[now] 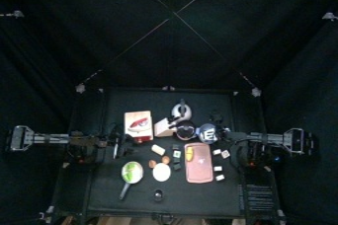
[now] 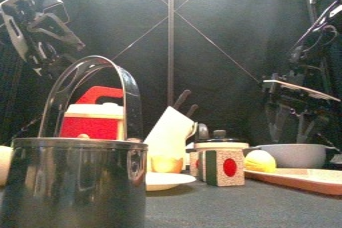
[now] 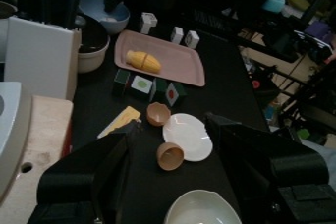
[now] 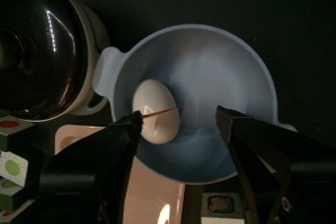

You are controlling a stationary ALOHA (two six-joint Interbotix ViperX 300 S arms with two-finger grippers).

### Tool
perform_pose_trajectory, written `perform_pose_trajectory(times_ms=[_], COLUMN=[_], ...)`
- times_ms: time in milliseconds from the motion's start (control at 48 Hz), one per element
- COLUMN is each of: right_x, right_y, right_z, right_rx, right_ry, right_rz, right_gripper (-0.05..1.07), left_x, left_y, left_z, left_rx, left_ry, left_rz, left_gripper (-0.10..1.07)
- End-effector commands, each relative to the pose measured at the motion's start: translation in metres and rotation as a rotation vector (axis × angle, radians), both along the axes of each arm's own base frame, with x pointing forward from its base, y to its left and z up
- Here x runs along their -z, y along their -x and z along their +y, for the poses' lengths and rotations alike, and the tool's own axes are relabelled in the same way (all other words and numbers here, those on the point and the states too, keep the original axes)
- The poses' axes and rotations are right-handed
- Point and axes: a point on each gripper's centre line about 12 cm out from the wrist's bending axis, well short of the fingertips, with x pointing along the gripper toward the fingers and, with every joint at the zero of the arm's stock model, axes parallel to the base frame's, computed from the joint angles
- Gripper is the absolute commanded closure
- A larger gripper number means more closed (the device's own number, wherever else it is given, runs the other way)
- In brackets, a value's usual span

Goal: Grab eggshell half

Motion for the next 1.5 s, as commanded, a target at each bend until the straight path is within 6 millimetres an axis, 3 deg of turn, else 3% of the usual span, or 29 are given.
perform_pose_trajectory(times_ms=[0,146,250,354,542,771,875,1479], right_x=[-0.016,-0.040,-0.043,-0.038,-0.036,-0.034,-0.034,-0.032], right_y=[-0.017,-0.057,-0.084,-0.103,-0.125,-0.119,-0.118,-0.109], right_z=[0.004,0.030,0.049,0.052,0.047,0.026,0.030,0.036], right_rx=[-0.067,-0.290,-0.427,-0.487,-0.616,-0.630,-0.680,-0.712], right_ry=[0.036,0.088,0.093,0.113,0.241,0.305,0.315,0.310], right_rz=[-0.089,-0.294,-0.375,-0.371,-0.316,-0.286,-0.305,-0.321], right_gripper=[0.09,0.09,0.09,0.09,0.09,0.09,0.09,0.09], left_x=[-0.006,0.000,0.005,0.011,0.029,0.066,0.075,0.102], left_y=[-0.003,0.000,-0.001,-0.010,-0.047,-0.093,-0.104,-0.120], left_z=[0.001,-0.002,-0.008,-0.023,-0.056,-0.051,-0.047,-0.053], left_rx=[-0.002,0.021,0.084,0.199,0.387,0.336,0.293,0.282], left_ry=[-0.002,-0.021,-0.107,-0.207,-0.323,-0.317,-0.339,-0.370], left_rz=[-0.016,0.000,0.023,0.054,0.129,0.316,0.402,0.534], left_gripper=[0.06,0.06,0.06,0.06,0.06,0.06,0.06,0.11])
